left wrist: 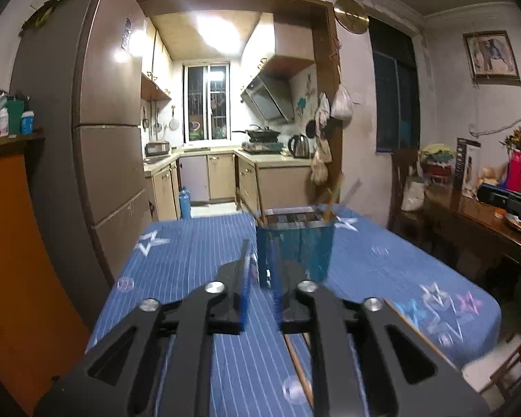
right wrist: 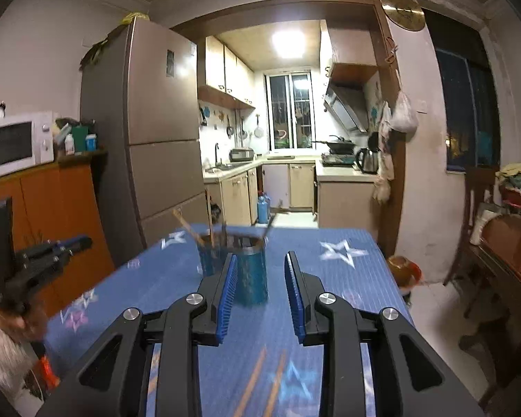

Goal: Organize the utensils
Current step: 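Withdraw both open tools back to the remaining chopsticks, then close the left tool on a chopstick while the right tool grasps another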

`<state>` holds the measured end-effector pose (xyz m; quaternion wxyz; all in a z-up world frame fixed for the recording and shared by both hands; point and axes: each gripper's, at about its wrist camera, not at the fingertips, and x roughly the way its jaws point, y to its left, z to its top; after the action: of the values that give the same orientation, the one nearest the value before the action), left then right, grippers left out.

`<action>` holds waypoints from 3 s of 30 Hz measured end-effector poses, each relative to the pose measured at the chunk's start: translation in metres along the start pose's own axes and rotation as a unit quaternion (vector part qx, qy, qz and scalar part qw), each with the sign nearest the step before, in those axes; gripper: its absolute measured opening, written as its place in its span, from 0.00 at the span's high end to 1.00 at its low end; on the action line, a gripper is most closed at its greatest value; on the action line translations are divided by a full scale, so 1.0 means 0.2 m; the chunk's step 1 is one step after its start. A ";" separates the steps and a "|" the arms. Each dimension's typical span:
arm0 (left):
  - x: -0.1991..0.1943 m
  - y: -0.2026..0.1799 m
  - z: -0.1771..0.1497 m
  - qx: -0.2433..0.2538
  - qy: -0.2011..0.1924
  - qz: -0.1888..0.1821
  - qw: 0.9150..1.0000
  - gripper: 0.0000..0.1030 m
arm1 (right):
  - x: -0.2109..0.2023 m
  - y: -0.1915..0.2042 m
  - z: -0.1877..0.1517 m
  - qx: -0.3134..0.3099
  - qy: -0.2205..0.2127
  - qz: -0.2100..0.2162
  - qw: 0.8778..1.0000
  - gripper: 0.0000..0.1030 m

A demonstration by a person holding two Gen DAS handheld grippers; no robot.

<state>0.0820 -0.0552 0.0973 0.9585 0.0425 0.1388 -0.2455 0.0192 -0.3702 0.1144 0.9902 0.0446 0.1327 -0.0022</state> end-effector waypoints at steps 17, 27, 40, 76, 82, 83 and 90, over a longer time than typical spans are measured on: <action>-0.21 -0.25 -0.78 0.050 0.099 0.003 0.994 0.64 | -0.28 0.33 -0.93 -0.115 0.121 -0.014 0.986 0.65; -0.15 -0.29 -0.91 0.047 0.125 -0.021 0.991 0.65 | -0.18 0.45 -1.03 -0.109 0.144 0.020 0.983 0.74; -0.06 -0.38 -0.96 0.060 0.109 0.014 0.992 0.66 | -0.12 0.43 -1.05 -0.083 0.118 -0.019 0.989 0.80; -0.07 -0.43 -1.01 0.040 0.069 0.041 0.996 0.79 | -0.02 0.45 -1.15 -0.068 0.048 -0.119 0.989 0.80; -0.06 -0.42 -1.01 0.038 0.068 0.041 0.996 0.80 | -0.01 0.45 -1.15 -0.071 0.050 -0.126 0.988 0.80; -0.06 -0.43 -1.01 0.039 0.068 0.041 0.996 0.81 | -0.01 0.45 -1.15 -0.070 0.051 -0.126 0.988 0.80; -0.06 -0.44 -0.99 0.039 0.078 0.040 0.995 0.85 | 0.01 0.44 -1.12 -0.057 0.071 -0.125 0.988 0.80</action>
<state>-0.0188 -0.0966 -0.0902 0.9513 0.1044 0.2017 -0.2083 -0.0366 -0.2620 -0.0933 0.9711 -0.0290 0.2067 -0.1155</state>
